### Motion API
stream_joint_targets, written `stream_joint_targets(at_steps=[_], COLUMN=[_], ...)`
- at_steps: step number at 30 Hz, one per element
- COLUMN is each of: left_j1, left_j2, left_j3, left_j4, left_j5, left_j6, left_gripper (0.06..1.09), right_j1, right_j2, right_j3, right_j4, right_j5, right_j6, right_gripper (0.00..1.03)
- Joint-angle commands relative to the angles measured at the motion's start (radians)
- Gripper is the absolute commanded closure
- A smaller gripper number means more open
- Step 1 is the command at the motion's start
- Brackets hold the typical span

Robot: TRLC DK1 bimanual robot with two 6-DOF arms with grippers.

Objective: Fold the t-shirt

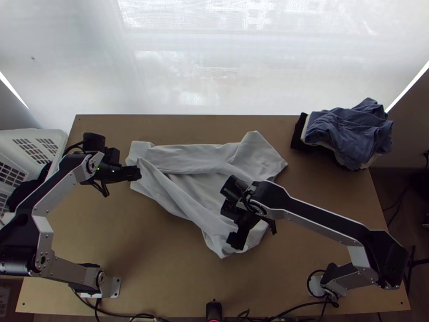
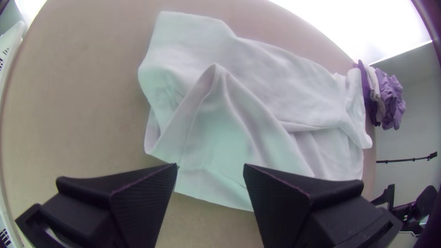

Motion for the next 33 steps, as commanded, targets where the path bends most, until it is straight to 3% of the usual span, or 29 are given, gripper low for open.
stream_joint_targets(at_steps=[1, 16, 23, 27, 33], left_j1=[-0.005, -0.015, -0.022, -0.021, -0.012], left_j2=[0.025, 0.059, 0.048, -0.001, -0.137], left_j3=[-0.028, -0.051, -0.08, -0.097, -0.149], left_j4=[0.04, 0.081, 0.109, 0.112, 0.08], left_j5=[-0.011, -0.008, 0.01, 0.013, 0.032], left_j6=[0.004, -0.001, -0.011, -0.011, -0.017], left_gripper=[0.36, 0.37, 0.72, 1.05, 1.05], right_j1=[-0.008, -0.015, -0.019, -0.019, 0.029], right_j2=[-0.01, -0.012, -0.012, -0.013, -0.023], right_j3=[-0.006, -0.01, -0.017, -0.009, 0.008], right_j4=[-0.007, -0.019, -0.019, -0.019, -0.027], right_j5=[0.0, 0.0, 0.0, 0.0, 0.0], right_j6=[0.0, 0.001, 0.0, 0.0, -0.014], right_gripper=[0.05, 0.05, 0.05, 0.05, 0.05])
